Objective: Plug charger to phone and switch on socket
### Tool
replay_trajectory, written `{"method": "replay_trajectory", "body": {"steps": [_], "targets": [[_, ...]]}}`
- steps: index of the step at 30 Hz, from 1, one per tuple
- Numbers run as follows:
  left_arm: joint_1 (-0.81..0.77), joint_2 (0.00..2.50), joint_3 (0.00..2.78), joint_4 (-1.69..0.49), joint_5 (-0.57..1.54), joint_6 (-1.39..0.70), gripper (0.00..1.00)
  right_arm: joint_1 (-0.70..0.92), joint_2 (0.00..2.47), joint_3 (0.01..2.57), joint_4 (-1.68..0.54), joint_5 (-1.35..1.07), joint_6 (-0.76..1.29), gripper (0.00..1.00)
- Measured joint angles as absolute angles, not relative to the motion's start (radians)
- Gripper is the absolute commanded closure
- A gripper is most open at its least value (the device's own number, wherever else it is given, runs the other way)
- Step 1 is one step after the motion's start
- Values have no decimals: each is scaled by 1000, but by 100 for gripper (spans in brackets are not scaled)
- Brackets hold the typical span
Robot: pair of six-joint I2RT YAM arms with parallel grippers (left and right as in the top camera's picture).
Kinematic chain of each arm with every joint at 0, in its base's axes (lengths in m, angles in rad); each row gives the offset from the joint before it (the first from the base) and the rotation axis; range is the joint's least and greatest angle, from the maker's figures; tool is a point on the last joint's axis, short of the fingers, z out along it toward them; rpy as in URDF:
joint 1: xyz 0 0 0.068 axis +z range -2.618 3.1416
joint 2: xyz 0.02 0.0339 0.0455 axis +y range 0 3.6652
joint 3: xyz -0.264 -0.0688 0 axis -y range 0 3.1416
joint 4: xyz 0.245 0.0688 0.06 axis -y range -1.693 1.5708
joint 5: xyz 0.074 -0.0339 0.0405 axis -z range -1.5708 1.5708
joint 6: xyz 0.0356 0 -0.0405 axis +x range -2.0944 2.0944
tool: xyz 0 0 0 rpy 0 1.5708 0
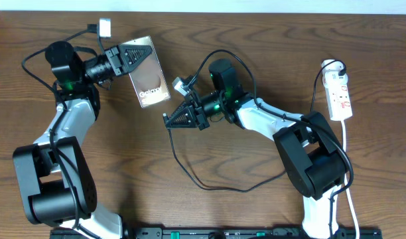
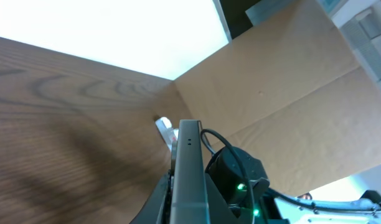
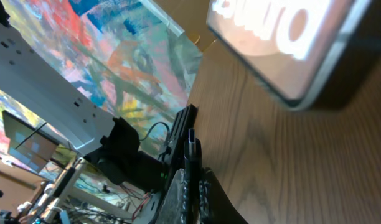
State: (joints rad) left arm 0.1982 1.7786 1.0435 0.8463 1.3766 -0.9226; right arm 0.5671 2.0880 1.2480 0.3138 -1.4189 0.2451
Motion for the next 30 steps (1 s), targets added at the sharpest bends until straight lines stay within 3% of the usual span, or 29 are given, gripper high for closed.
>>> {"method": "replay_trajectory", "body": {"steps": [30], "targets": [[172, 1779, 1044, 850, 1385, -1013, 92, 568, 2088, 1248, 503, -1349, 442, 99]]}}
